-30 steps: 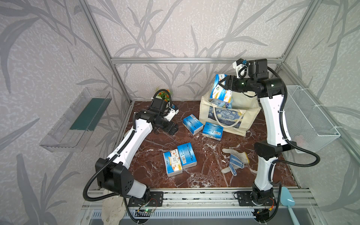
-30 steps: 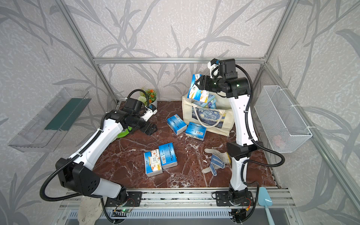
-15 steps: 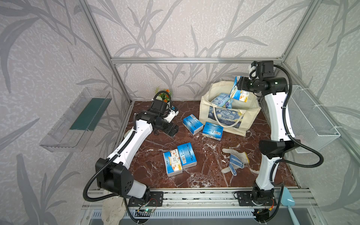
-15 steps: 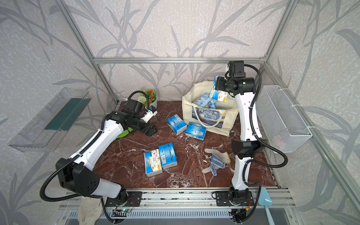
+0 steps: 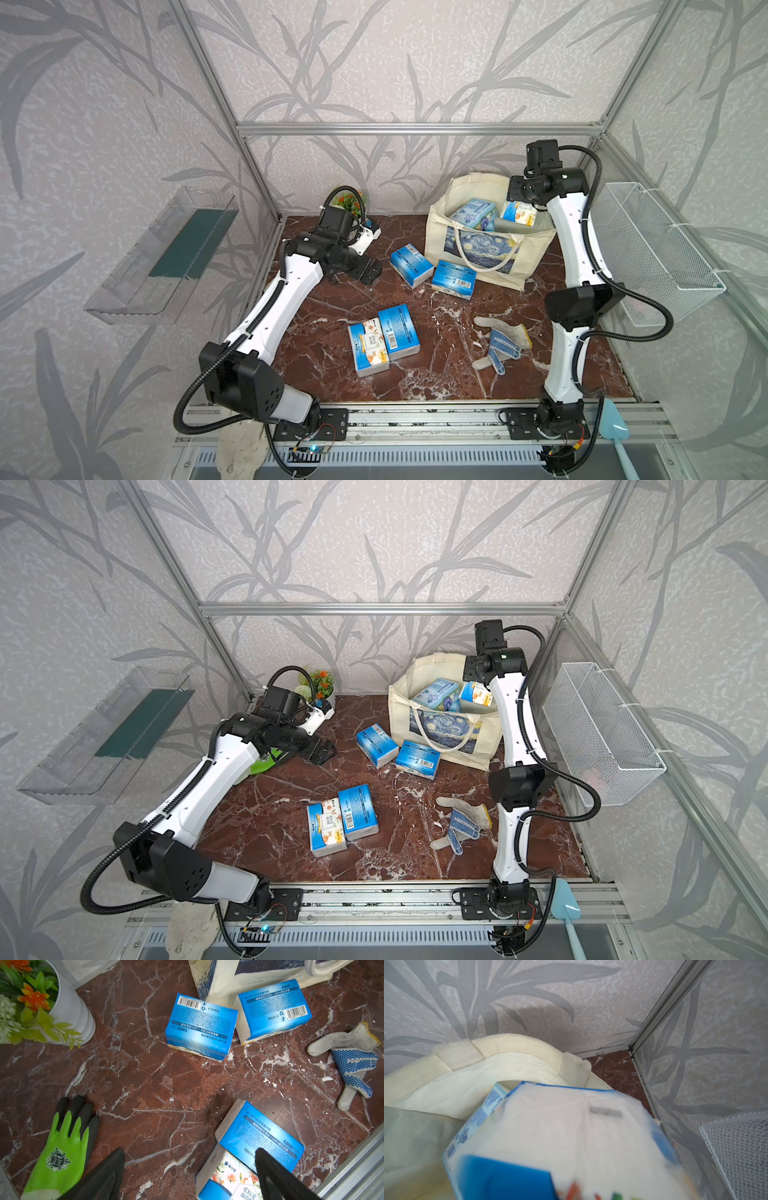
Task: Put tissues into the canvas bag
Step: Place the pack of facial tissues in the canvas bag.
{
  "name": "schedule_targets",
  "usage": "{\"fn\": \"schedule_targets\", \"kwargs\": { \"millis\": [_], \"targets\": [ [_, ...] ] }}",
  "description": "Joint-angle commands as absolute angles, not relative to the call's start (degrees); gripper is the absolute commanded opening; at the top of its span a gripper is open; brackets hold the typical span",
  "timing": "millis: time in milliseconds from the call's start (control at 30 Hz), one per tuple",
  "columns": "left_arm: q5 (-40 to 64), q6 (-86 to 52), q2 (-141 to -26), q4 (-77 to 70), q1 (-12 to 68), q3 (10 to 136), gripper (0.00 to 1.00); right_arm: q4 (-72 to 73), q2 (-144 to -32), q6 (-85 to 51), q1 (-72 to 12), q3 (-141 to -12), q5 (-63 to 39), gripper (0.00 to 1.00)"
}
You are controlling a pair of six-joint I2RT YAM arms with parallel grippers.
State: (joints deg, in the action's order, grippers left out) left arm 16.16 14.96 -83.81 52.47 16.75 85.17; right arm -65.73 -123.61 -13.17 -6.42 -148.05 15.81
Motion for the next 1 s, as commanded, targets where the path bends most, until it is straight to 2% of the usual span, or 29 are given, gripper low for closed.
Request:
{"fn": "schedule_targets", "kwargs": {
  "millis": [0, 233, 533, 767, 900, 967],
  "targets": [
    [16.98, 14.76, -83.24, 53.53, 16.52, 85.88, 0.95, -68.2, -125.58, -13.68, -6.5, -149.42, 19.38, 0.71],
    [17.08, 14.98, -82.61, 52.72, 16.57, 84.01, 0.95, -72.0, -126.22, -15.1, -6.55, -147.27, 16.94, 0.71],
    [17.76, 15.01, -83.92, 53.38, 16.52, 85.52, 0.95, -73.81, -127.92, -13.83, -7.02, -144.78, -1.18, 0.71],
    [17.59, 15.2, -83.88, 53.21, 16.53, 85.17, 0.95, -73.36, -128.31, -13.61, -8.0, -144.76, -11.24, 0.71],
    [17.61, 15.29, -83.85, 53.17, 16.52, 85.06, 0.95, -75.88, -129.36, -13.33, -8.0, -146.04, -9.19, 0.73],
    [17.49, 15.47, -83.76, 53.17, 16.53, 84.91, 0.95, -77.56, -129.18, -13.36, -8.01, -146.17, -4.73, 0.74]
  ]
}}
